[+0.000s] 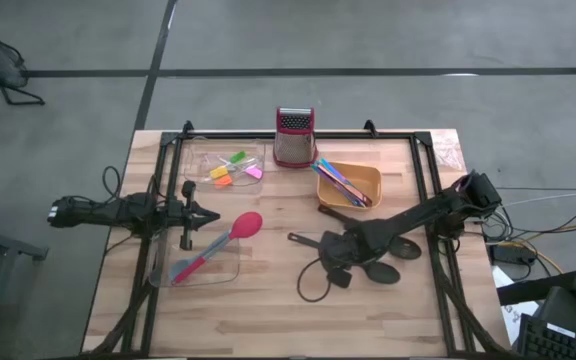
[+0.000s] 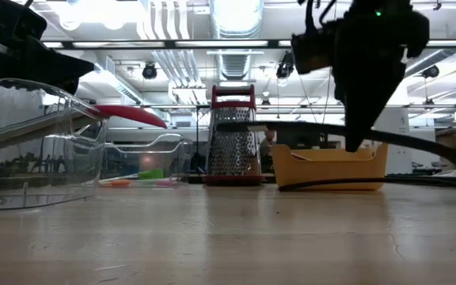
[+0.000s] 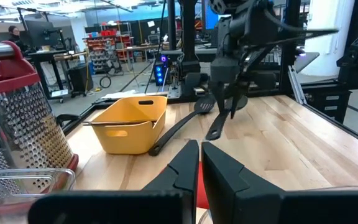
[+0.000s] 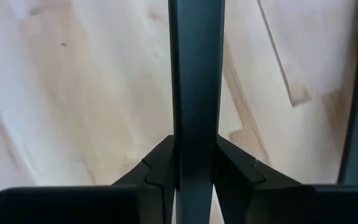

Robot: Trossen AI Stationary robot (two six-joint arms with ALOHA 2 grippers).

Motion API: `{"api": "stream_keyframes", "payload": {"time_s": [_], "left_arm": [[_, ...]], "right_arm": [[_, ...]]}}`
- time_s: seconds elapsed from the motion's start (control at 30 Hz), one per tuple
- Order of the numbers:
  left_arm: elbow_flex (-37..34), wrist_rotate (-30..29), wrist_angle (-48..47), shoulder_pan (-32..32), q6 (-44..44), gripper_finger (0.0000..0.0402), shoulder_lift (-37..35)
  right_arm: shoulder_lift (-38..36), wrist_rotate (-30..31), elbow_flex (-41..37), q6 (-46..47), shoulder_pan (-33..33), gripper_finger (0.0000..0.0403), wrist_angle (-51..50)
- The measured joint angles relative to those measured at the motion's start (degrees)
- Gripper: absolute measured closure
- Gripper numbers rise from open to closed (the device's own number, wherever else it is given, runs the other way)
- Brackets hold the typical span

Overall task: Pick & Place Kitchen Items
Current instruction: Put the top black spoon into the bottom transparent bin

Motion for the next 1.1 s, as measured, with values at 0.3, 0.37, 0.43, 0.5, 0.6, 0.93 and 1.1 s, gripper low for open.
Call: {"api": "stream_keyframes", "payload": {"time_s": [0.3, 0.37, 0.43, 0.5, 0.6, 0.93, 1.1], "left_arm": [[0.0, 0.0, 0.0, 0.0, 0.0, 0.0376, 0.0], [0.0, 0.0, 0.0, 0.0, 0.0, 0.0376, 0.0], [0.0, 0.0, 0.0, 0.0, 0.0, 0.0376, 0.0], [0.0, 0.0, 0.0, 0.0, 0.0, 0.0376, 0.0], [0.0, 0.0, 0.0, 0.0, 0.0, 0.0376, 0.0], [0.0, 0.0, 0.0, 0.0, 0.0, 0.0376, 0.0], [0.0, 0.0, 0.0, 0.0, 0.0, 0.0376, 0.0]], "right_arm": [[0.0, 1.1, 4.5, -3.3, 0.0, 0.0314, -0.1], [0.0, 1.2, 5.4, -4.1, -0.1, 0.0314, -0.1], [0.0, 1.3, 6.3, -4.8, -0.2, 0.032, -0.2], [0.0, 1.3, 7.1, -5.2, -0.2, 0.0327, -0.3], [0.0, 1.2, 8.1, -5.6, -0.2, 0.0328, -0.3], [0.0, 2.7, 8.5, -6.2, -0.5, 0.0326, -0.4], [0.0, 2.7, 8.4, -6.2, -0.4, 0.0323, -0.5]]}}
